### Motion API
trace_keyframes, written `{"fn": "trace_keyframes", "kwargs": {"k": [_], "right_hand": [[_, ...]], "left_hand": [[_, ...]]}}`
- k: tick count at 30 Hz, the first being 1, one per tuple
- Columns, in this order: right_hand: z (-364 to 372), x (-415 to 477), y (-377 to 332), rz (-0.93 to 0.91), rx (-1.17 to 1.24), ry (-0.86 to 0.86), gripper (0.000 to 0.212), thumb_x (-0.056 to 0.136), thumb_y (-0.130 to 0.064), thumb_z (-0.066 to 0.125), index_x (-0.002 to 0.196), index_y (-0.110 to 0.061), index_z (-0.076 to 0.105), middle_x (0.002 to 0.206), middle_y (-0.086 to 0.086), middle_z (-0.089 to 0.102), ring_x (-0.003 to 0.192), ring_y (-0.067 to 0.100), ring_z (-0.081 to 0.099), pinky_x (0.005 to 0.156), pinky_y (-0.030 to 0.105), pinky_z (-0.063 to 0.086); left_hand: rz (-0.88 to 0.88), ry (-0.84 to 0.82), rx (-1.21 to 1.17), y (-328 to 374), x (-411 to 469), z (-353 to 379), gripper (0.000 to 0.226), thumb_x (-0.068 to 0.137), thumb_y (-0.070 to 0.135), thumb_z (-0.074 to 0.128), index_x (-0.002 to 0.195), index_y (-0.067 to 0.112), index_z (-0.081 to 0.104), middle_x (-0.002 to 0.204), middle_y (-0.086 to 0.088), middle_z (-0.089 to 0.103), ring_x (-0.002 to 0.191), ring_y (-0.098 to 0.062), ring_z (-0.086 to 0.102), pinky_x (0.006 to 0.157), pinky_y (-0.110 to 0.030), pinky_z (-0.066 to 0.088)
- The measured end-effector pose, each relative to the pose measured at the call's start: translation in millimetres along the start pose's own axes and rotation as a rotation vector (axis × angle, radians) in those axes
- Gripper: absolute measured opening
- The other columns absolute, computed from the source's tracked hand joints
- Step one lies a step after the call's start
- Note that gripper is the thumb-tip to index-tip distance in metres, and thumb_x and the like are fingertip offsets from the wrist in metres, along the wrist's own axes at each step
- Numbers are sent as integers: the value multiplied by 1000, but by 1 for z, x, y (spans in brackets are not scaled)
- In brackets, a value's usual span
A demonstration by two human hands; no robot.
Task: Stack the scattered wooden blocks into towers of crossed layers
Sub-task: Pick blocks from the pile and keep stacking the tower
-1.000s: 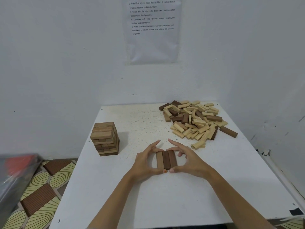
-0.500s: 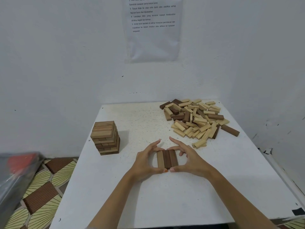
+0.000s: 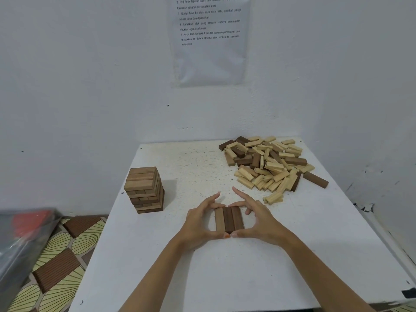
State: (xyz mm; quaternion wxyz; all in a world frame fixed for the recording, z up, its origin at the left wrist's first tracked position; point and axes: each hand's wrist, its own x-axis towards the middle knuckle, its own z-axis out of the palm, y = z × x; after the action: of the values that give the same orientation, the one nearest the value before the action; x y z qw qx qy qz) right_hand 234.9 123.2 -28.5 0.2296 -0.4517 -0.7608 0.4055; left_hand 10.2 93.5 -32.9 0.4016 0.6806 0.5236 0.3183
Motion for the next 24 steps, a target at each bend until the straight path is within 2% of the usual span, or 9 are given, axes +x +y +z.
{"fn": "trace_keyframes", "kwargs": {"k": [12, 17, 20, 24], "right_hand": [[0, -2, -1, 5, -15, 16, 104, 60, -51, 87, 141, -59, 23, 125, -32, 54, 101, 10, 43, 95, 30, 40], [0, -2, -1, 8, -17, 18, 103, 60, -50, 87, 141, -58, 24, 124, -33, 54, 102, 10, 43, 91, 26, 37], [0, -3, -2, 8, -11, 20, 102, 60, -49, 88, 139, -59, 25, 123, -33, 55, 102, 8, 42, 86, 23, 34], [2, -5, -4, 11, 6, 31, 101, 59, -47, 89, 139, -58, 28, 123, -31, 56, 105, 9, 43, 87, 25, 35]], "left_hand": [[1, 17, 12, 3, 0, -1, 101, 60, 46, 88, 145, 41, 32, 123, 17, 63, 128, -7, 48, 114, -54, 25], [3, 26, 10, 4, 0, 0, 101, 60, 43, 89, 144, 39, 34, 122, 18, 63, 128, -6, 49, 113, -53, 26], [11, 35, -15, 4, -1, 0, 99, 61, 34, 91, 144, 35, 37, 120, 16, 64, 125, -5, 51, 115, -46, 28], [3, 15, -58, 6, -3, 0, 97, 62, 24, 92, 142, 32, 40, 121, 14, 65, 125, -3, 50, 109, -23, 30]]}}
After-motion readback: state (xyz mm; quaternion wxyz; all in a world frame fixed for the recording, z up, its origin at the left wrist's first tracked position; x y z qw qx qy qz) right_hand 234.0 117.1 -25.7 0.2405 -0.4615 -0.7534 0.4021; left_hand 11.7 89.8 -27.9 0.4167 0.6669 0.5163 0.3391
